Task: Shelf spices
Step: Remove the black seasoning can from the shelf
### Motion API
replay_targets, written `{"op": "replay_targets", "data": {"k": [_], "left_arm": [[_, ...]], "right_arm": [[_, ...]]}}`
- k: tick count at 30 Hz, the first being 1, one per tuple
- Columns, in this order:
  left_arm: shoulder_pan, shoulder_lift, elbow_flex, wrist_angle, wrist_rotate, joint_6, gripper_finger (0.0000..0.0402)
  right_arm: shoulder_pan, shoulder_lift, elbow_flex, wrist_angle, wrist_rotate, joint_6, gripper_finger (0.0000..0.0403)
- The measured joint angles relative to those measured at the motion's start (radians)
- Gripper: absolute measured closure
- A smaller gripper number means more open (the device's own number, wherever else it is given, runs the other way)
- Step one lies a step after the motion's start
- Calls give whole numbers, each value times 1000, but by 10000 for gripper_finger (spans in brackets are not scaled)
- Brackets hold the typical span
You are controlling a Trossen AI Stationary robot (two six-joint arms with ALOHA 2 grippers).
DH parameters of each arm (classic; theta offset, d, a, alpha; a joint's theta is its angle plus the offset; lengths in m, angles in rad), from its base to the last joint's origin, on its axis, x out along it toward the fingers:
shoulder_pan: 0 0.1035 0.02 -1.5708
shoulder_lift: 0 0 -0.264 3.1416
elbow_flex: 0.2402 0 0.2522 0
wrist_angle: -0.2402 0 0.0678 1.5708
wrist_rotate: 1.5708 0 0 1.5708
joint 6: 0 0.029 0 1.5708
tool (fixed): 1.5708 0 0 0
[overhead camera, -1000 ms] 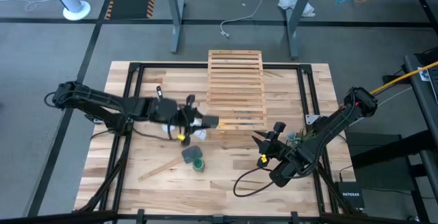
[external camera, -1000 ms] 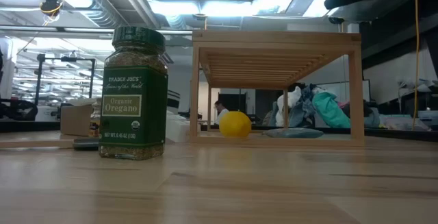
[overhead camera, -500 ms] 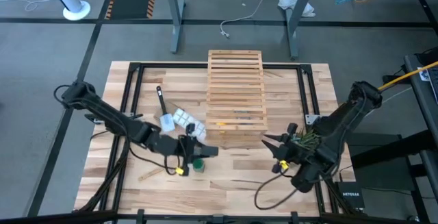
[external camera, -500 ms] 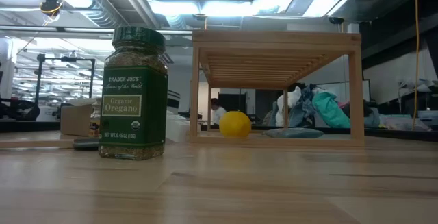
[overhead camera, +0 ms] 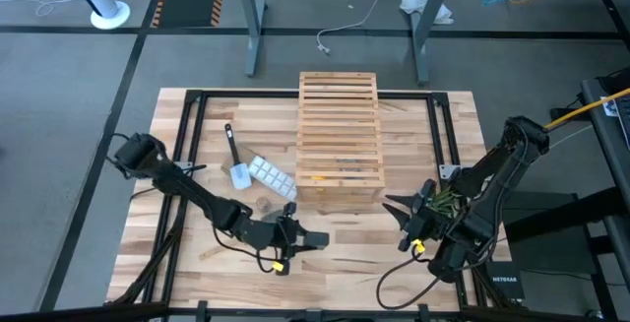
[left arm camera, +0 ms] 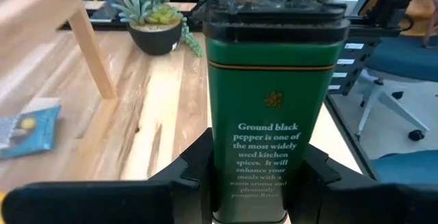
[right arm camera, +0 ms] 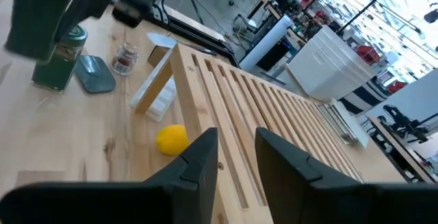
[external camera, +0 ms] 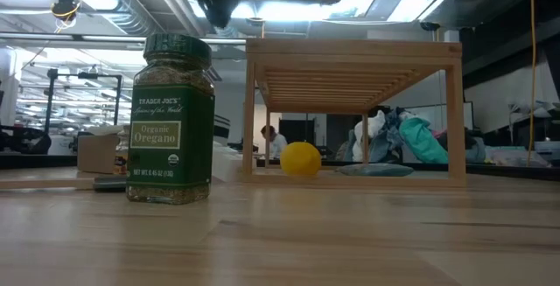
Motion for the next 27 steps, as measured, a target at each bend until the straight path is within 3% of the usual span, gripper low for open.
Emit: {"op": "replay_targets", "data": {"k": [11, 20, 27], "left_arm": [[5, 81, 10, 144, 15, -38, 295], [-50, 154, 107, 136, 28, -42, 295], [-76, 290, 229, 135, 28, -57, 295]], "right_arm": [[0, 1, 0, 6, 16, 0, 299], [0, 1, 0, 6, -10, 27, 299], [0, 2, 0, 9, -11, 27, 299]]}}
